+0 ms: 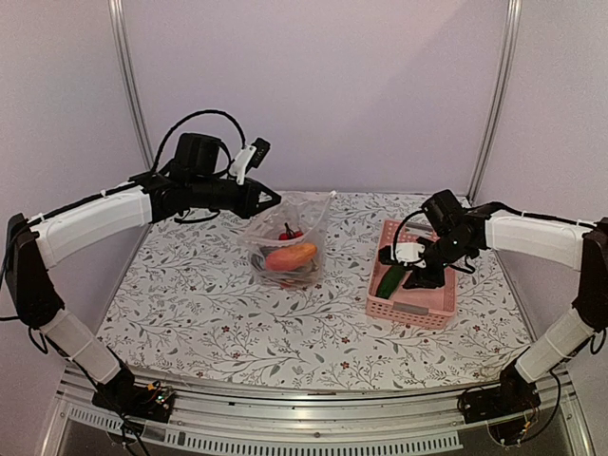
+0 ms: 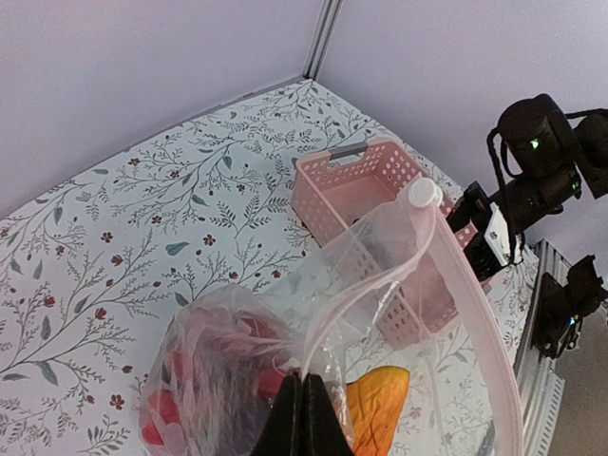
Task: Place the food in the zip-top bag and seal the zipper
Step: Pick up the fake vegetable from the bin.
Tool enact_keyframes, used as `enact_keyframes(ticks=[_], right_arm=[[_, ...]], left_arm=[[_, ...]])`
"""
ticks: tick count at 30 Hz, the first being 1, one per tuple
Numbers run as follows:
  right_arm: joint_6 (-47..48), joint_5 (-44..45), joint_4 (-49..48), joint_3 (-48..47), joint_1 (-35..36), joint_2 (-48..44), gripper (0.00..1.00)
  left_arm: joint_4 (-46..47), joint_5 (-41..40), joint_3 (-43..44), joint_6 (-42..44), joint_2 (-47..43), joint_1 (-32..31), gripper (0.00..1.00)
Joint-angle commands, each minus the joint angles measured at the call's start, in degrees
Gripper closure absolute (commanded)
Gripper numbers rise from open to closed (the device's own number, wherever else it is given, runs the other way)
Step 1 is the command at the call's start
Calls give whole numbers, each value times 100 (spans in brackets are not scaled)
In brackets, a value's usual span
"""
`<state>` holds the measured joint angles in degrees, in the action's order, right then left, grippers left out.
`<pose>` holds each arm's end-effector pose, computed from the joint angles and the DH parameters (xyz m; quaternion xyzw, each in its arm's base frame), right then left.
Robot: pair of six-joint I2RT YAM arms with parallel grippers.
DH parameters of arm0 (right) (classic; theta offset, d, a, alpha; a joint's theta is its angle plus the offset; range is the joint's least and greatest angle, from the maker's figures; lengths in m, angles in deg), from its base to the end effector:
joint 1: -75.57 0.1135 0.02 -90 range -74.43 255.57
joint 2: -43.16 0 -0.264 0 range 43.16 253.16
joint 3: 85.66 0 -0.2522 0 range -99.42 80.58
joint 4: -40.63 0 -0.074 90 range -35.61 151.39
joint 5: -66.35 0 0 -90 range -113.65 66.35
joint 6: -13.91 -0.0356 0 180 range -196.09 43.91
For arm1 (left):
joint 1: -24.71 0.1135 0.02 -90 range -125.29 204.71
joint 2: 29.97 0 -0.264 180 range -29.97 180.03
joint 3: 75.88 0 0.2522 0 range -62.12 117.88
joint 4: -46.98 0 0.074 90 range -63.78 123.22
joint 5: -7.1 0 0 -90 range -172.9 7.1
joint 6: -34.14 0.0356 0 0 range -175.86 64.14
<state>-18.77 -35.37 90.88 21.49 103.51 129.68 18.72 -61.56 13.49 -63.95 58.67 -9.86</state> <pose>0.2589 0.1455 0.2196 -0.6733 0.6974 0.0393 0.2423 0.2899 -0.2155 0.3311 0.2859 0.7959 -0.3328 0.4171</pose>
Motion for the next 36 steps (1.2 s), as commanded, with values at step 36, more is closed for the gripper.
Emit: enact_keyframes(ticks=[36], right_arm=[[1853,1145,-396,-745,244,2004,49]], left_arm=[[-145,-30,120,149,4,-68,100]])
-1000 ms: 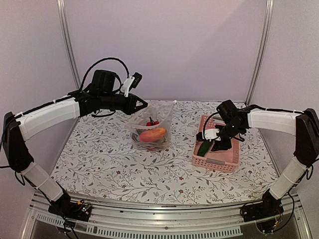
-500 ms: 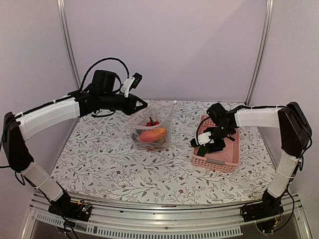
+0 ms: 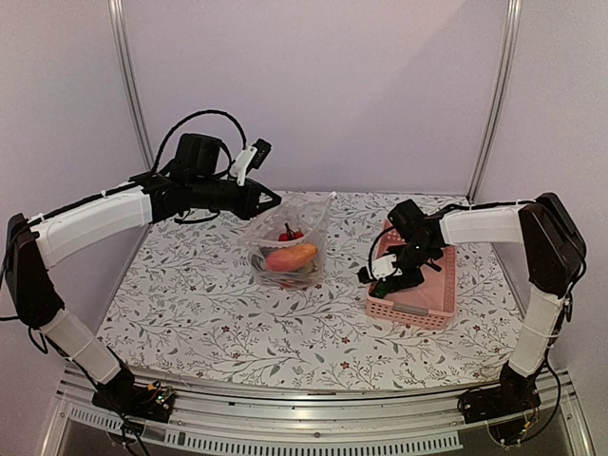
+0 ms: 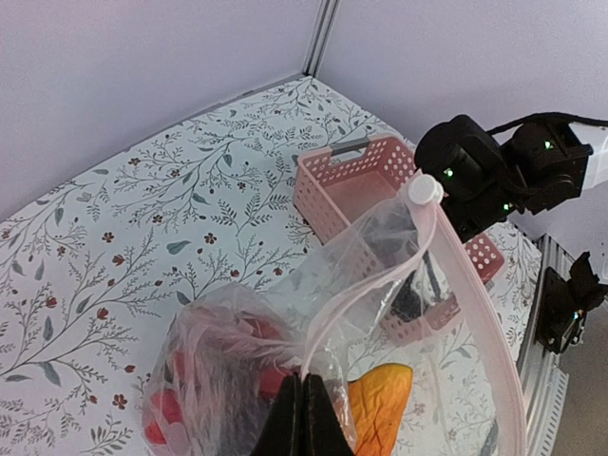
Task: Place the food in the zip-top bag and seal the zipper
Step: Pick up the fake vegetable from the bin.
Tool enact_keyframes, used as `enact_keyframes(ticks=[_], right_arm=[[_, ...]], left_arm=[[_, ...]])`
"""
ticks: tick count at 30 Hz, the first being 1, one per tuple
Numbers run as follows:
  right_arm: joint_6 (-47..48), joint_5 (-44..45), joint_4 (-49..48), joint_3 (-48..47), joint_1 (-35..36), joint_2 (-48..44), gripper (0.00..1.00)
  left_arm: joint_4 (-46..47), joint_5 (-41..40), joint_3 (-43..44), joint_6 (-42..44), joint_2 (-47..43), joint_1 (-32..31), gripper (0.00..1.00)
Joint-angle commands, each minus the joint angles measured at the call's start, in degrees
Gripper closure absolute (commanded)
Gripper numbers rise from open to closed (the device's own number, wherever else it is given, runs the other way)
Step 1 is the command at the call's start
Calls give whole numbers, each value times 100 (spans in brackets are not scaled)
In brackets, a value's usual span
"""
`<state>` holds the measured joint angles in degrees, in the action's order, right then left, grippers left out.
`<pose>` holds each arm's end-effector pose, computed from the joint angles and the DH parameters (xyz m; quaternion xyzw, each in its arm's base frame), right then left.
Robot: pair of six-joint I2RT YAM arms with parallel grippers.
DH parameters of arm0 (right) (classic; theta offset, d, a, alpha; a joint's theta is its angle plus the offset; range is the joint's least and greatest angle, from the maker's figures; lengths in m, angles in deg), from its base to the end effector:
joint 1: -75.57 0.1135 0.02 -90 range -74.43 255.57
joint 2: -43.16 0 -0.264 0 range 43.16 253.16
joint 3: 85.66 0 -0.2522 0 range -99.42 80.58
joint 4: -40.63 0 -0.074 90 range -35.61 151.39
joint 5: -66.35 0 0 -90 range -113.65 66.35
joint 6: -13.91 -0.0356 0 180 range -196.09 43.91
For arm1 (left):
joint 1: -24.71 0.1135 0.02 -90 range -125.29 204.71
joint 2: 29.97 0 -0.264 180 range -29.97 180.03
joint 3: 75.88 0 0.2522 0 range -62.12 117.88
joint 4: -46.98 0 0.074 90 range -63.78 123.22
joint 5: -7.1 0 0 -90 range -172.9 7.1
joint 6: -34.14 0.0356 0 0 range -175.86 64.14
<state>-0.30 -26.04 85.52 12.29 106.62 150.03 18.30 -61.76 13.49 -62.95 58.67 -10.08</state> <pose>0.3107 0.1888 0.1575 -0.7925 0.5835 -0.0480 0.1707 0.2888 -0.2163 0.3304 0.2935 0.7953 -0.3279 0.4170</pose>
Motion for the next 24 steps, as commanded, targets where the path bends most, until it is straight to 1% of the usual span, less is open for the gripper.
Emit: enact_keyframes(ticks=[1,7,12,14,18,24], right_arm=[[2,208,158,202,-97,-90,51],[23,441,263,385,-314,-430,56],[-174,299,451,321,-429,-802,64],[-414,-103,594,178,-432,-946,66],[-1135,-1027,1001,-162,-426,-1357,68],[-1789,-2304,1490,-785,-424,-1853,70]], left_arm=[[-107,-14,120,49,2,-46,100],[-99,-13,120,51,12,-51,100],[-99,10,122,41,25,-54,100],[-103,6,120,31,30,-54,100],[-104,7,122,30,41,-51,100],[-104,3,129,12,55,-61,100]])
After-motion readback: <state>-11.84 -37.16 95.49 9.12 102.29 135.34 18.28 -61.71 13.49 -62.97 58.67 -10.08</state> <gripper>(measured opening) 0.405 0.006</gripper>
